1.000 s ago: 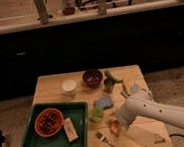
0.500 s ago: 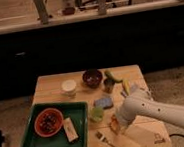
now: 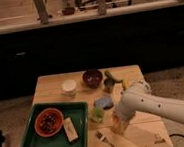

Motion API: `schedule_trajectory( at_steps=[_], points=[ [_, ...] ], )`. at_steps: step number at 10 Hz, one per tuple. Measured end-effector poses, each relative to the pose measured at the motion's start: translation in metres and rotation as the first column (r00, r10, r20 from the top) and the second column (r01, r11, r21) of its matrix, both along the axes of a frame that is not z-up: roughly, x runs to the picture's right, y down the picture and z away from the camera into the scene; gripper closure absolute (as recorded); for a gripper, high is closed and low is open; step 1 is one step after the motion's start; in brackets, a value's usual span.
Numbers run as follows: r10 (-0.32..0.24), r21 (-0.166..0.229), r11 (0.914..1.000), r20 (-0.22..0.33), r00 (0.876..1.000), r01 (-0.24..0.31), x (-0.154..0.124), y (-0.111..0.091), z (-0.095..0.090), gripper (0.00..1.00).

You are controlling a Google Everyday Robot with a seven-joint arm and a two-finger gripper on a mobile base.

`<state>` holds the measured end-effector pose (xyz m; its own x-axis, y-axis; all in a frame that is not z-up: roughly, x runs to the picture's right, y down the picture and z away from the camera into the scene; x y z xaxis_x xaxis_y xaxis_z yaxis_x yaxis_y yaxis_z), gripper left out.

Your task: Place apple in paper cup

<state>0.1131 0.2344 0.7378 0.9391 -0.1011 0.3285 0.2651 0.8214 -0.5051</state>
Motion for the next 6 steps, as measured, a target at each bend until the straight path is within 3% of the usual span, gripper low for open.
schedule_trajectory(
  at_steps=[6],
  points=[
    [-0.069,0.094,0.9931,-0.027,0.997,0.071,0.001,-0.048,-0.034,1.0]
  ],
)
